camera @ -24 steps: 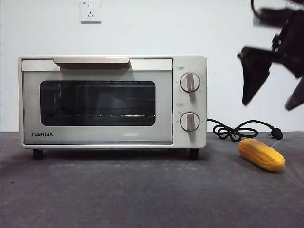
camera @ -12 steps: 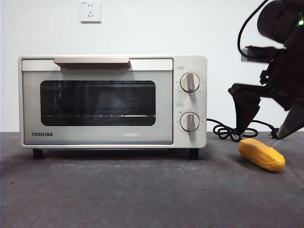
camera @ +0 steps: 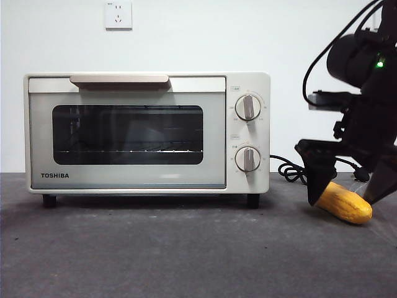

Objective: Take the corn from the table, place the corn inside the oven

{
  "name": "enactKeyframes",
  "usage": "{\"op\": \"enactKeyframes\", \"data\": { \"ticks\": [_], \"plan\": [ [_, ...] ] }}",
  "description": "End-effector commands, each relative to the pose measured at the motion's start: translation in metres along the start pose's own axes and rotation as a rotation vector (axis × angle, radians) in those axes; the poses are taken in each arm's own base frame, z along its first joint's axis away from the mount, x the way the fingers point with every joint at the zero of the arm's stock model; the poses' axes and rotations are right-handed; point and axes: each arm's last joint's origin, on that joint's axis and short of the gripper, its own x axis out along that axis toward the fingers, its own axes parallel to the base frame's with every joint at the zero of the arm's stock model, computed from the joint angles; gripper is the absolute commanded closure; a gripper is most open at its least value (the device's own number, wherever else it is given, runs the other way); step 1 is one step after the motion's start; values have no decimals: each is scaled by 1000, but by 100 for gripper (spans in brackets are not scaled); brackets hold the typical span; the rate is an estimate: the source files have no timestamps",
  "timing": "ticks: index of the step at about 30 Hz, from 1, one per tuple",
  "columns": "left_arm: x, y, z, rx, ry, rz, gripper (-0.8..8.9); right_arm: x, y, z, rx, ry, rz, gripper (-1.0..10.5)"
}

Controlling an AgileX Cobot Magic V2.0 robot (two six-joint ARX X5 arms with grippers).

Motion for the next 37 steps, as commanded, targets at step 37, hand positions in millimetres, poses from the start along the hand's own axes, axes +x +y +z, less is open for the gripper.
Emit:
{"op": "enactKeyframes", "data": {
  "ticks": [37],
  "plan": [
    [81,-24,25,232,269,-33,819,-210,0,36,-22,-465,-95,962]
  ]
}}
